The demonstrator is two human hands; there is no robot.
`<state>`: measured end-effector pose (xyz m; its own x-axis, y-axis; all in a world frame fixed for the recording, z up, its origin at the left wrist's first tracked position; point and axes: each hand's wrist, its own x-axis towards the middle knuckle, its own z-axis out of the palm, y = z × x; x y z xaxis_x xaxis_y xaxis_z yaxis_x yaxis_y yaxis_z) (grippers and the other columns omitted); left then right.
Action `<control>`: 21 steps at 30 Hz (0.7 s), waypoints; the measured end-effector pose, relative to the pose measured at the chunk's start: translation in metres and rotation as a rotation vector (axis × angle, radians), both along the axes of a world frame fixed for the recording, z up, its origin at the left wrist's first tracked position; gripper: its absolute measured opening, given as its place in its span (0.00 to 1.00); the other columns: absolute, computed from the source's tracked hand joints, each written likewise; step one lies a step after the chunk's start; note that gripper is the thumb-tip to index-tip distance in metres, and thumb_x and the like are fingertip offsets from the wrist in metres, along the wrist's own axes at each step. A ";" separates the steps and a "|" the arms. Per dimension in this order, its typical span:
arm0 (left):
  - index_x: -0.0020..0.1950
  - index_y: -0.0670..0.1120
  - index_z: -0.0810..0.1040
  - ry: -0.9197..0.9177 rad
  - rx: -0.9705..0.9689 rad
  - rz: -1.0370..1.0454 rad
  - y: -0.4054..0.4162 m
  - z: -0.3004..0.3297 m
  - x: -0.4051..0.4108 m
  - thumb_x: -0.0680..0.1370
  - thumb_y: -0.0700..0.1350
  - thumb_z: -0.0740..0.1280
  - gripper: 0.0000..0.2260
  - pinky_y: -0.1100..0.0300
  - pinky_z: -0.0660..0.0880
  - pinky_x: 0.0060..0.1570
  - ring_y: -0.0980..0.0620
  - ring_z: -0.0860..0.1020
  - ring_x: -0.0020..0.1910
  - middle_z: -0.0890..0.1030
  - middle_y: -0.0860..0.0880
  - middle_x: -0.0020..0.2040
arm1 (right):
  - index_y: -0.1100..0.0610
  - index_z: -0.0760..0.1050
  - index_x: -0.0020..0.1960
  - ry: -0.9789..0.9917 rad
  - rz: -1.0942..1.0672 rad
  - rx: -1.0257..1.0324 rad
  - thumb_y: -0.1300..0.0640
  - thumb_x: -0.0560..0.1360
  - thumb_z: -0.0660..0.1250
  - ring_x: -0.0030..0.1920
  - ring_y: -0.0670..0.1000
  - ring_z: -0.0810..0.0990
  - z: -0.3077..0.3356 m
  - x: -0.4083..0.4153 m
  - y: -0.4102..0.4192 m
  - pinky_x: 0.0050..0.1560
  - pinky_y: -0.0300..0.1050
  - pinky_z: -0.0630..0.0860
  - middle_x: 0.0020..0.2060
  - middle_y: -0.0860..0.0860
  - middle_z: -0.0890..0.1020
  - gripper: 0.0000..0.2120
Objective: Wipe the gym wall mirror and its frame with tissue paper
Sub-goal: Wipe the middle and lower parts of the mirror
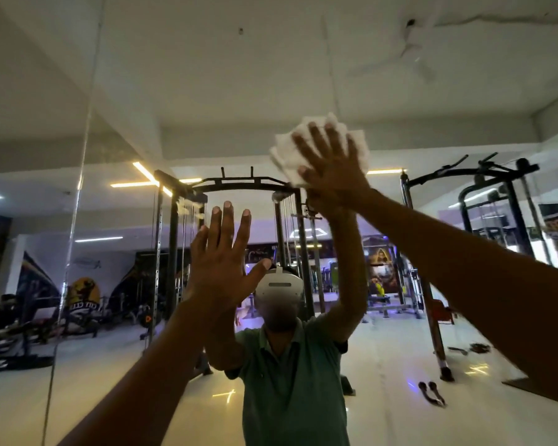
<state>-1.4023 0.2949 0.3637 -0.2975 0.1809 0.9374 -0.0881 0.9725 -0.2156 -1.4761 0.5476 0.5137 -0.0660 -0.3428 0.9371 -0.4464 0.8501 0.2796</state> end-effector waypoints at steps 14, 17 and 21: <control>0.84 0.52 0.34 -0.032 0.033 0.062 0.008 0.000 -0.002 0.76 0.74 0.39 0.43 0.41 0.38 0.79 0.42 0.31 0.81 0.30 0.43 0.82 | 0.48 0.41 0.85 0.008 -0.028 -0.070 0.38 0.85 0.45 0.83 0.66 0.39 -0.017 0.029 -0.067 0.78 0.73 0.38 0.85 0.57 0.42 0.33; 0.83 0.52 0.33 -0.047 0.025 0.055 0.005 -0.001 0.000 0.76 0.74 0.40 0.43 0.43 0.36 0.78 0.42 0.31 0.81 0.30 0.44 0.82 | 0.46 0.45 0.86 0.056 0.041 0.076 0.38 0.84 0.43 0.84 0.63 0.40 -0.031 0.018 -0.048 0.80 0.69 0.37 0.85 0.55 0.45 0.32; 0.83 0.52 0.34 -0.039 0.018 0.056 0.003 -0.001 0.000 0.77 0.74 0.42 0.43 0.44 0.36 0.78 0.43 0.31 0.81 0.31 0.44 0.82 | 0.46 0.46 0.86 -0.031 -0.007 -0.094 0.34 0.81 0.40 0.84 0.62 0.40 -0.028 -0.009 0.044 0.80 0.70 0.38 0.85 0.55 0.45 0.36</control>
<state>-1.4022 0.2975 0.3629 -0.3428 0.1466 0.9279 -0.1342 0.9700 -0.2028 -1.4853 0.5912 0.4855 -0.0979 -0.2528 0.9626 -0.4478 0.8750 0.1842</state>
